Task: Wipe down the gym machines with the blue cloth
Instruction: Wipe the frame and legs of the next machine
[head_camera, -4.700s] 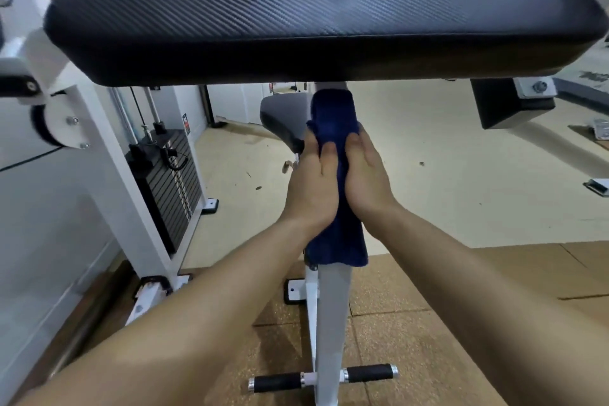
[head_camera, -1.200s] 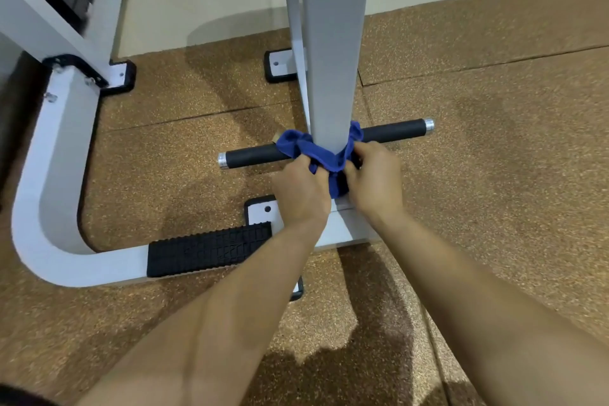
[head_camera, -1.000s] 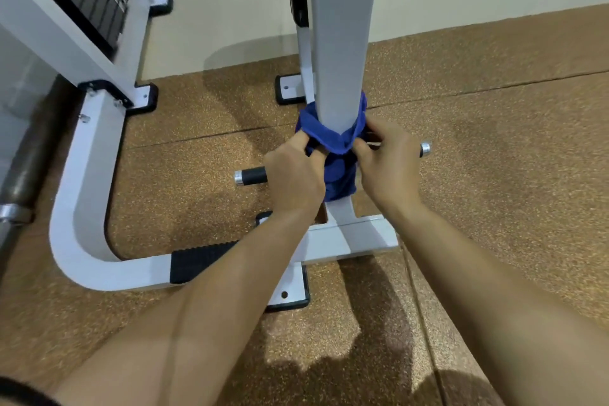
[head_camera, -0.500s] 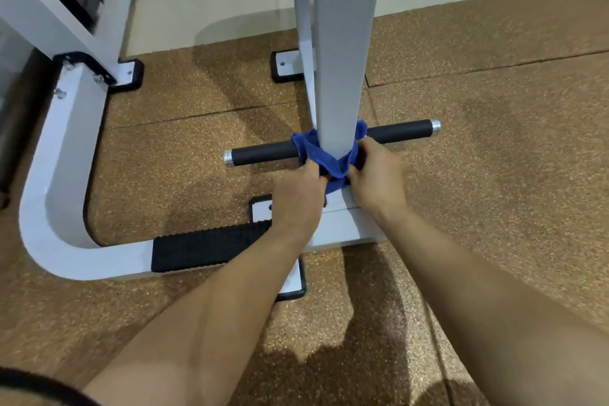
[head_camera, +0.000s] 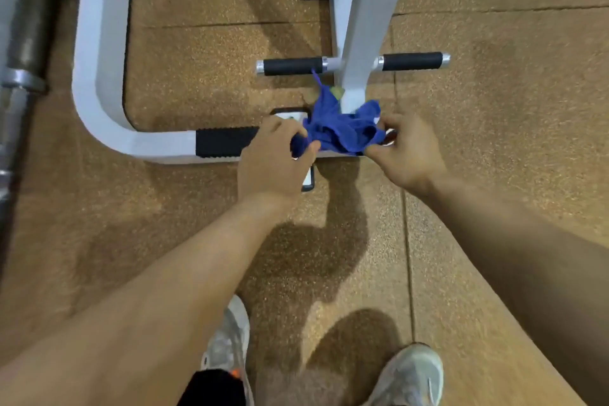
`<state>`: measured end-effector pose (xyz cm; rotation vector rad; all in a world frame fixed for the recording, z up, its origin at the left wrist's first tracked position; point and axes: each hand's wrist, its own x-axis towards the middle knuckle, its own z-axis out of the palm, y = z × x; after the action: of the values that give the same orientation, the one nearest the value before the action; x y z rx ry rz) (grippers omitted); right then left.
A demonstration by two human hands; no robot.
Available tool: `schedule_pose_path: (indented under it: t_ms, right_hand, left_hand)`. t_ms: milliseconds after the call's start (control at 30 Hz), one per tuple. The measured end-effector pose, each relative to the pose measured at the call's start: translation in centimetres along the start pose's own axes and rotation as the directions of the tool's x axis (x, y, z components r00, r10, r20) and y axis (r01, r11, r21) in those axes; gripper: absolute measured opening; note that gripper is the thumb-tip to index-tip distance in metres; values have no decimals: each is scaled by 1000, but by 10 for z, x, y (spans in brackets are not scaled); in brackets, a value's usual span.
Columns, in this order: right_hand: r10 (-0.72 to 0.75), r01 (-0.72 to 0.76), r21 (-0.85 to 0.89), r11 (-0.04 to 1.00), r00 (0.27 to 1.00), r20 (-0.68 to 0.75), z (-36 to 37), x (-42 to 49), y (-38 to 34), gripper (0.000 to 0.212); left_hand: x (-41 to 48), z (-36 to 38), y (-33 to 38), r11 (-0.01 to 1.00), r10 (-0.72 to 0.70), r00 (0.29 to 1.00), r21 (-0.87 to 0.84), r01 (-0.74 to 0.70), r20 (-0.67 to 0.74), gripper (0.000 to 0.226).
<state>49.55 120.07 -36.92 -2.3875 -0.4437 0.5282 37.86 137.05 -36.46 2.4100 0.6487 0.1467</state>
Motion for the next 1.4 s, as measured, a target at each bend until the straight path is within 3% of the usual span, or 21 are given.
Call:
schedule_pose_path:
  t_ms: [300,467,533,633,700,900,1067,1267,1400]
  right_hand:
    - [82,-61,-94,994,967,242,-60,-127,-71,28]
    - [38,-18,-77,997,962,271,-88,-178,-118,27]
    - [6,59,-178,982,938,347,-98,-199,-139,12]
    - [28,129,-348,929,911,412,-118,-230,-177,20]
    - [4,154,-397,905,930,369,-138,-244,-211,16]
    - [-98,263,-420,869,922,374,-214,-255,-335,14]
    - [-177,387,-522,760,896,407,-282,-266,-427,30]
    - [-254,437,-616,655,896,365,-354,-292,-510,37]
    - [-295,460,-636,620,888,353,-403,-310,-559,31]
  left_hand:
    - [-119,-127,8,955,-292,952,-35,296,90,19]
    - [-147,-185,24,964,-235,962,-95,248,137,18]
    - [-161,-216,33,969,-204,970,-115,219,134,15]
    - [-175,-269,47,982,-160,973,-69,174,168,11]
    - [-179,-310,58,991,-122,977,-39,131,176,7]
    - [-180,-435,108,996,-20,998,-86,25,54,7]
    - [-171,-533,153,996,-79,997,-37,78,-20,8]
    - [-176,-632,204,997,-46,995,56,51,-94,6]
    - [-178,-687,242,994,0,994,110,12,-108,7]
